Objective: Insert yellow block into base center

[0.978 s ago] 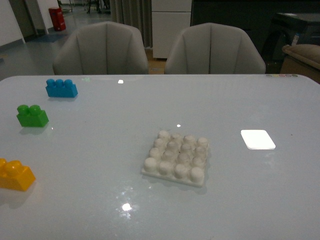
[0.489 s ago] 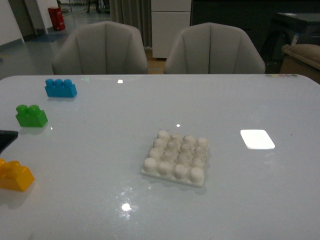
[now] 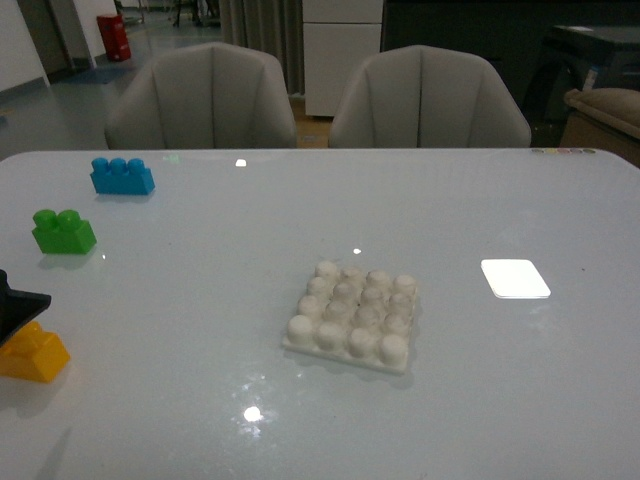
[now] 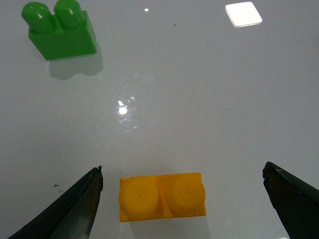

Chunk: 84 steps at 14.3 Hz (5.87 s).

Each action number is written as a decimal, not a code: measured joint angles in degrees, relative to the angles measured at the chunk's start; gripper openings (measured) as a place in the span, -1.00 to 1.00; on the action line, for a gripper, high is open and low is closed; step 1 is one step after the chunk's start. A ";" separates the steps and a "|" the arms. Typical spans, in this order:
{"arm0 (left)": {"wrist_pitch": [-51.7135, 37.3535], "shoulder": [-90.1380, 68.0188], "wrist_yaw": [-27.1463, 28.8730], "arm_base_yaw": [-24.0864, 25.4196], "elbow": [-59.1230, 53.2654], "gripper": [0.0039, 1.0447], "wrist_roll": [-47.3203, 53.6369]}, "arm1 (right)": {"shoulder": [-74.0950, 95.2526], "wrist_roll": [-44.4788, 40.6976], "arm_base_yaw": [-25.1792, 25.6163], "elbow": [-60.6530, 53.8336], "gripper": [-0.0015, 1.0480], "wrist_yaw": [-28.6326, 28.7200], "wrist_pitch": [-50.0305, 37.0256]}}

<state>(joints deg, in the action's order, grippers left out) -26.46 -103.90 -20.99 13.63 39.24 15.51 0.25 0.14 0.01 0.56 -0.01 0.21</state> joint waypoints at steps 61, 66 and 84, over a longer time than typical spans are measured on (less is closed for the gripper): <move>-6.19 -26.03 33.05 -47.06 26.32 0.13 -24.22 | 0.00 0.00 0.00 0.00 0.87 0.00 -0.02; -8.20 -23.85 31.41 -47.52 25.09 0.87 -24.44 | 0.00 0.00 0.00 0.00 0.87 0.00 -0.02; -19.21 46.99 36.94 -29.22 -28.50 -0.92 -16.52 | 0.00 0.00 0.00 0.00 0.87 0.00 0.00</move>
<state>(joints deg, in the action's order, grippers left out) -45.67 -56.90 15.94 -15.59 10.74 -1.02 0.25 0.14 0.01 0.56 -0.01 0.21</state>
